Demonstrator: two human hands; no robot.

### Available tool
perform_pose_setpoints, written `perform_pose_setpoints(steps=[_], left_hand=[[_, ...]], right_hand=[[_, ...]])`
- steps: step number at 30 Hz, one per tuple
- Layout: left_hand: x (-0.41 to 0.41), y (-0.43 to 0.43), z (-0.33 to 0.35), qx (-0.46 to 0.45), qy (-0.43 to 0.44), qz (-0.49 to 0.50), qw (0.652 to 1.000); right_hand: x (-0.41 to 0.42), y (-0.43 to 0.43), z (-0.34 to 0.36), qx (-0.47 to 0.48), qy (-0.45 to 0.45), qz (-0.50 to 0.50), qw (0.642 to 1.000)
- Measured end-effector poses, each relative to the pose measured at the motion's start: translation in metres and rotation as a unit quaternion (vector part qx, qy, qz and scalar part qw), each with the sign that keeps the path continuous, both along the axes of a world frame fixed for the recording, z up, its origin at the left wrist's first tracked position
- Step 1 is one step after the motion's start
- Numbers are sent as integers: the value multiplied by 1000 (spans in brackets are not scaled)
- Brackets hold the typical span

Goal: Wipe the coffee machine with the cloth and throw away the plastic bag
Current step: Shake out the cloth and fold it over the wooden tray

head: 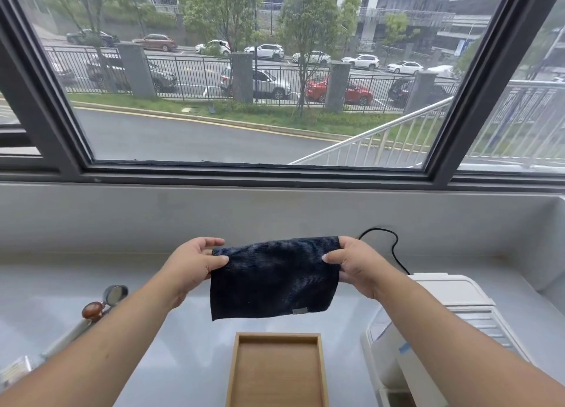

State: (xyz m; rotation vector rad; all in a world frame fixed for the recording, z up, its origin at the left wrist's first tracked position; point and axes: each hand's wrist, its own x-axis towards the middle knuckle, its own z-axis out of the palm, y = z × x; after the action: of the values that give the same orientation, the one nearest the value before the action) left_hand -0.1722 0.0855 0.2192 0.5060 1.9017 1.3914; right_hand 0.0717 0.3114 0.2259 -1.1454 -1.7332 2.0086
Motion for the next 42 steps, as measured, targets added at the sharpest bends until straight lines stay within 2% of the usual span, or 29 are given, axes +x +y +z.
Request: perform_pose_setpoints(steps=[6, 9, 13, 17, 21, 23, 29, 34, 42], left_hand=[[-1, -1, -6, -84, 161, -12, 983], [0, 1, -7, -107, 214, -18, 971], [-4, 0, -7, -153, 267, -33, 951], [-2, -3, -3, -197, 319, -39, 926], [3, -3, 0, -217, 346, -29, 912], [5, -2, 2, -222, 346, -21, 911], [8, 1, 6, -227, 331, -15, 916], [9, 2, 8, -224, 315, -10, 922], [15, 7, 9, -211, 317, -3, 925]], right_hand=[[5, 7, -7, 155, -111, -18, 981], [6, 6, -6, 239, -147, 1, 960], [9, 8, -4, 300, -166, 51, 938], [10, 6, 0, 418, -245, 101, 869], [10, 2, 4, 446, -298, 138, 832], [9, 2, 5, 430, -304, 141, 838], [3, 0, 8, 323, -261, 122, 901], [-3, -4, 4, 224, -184, 72, 954], [-13, -12, 0, 165, -136, 30, 976]])
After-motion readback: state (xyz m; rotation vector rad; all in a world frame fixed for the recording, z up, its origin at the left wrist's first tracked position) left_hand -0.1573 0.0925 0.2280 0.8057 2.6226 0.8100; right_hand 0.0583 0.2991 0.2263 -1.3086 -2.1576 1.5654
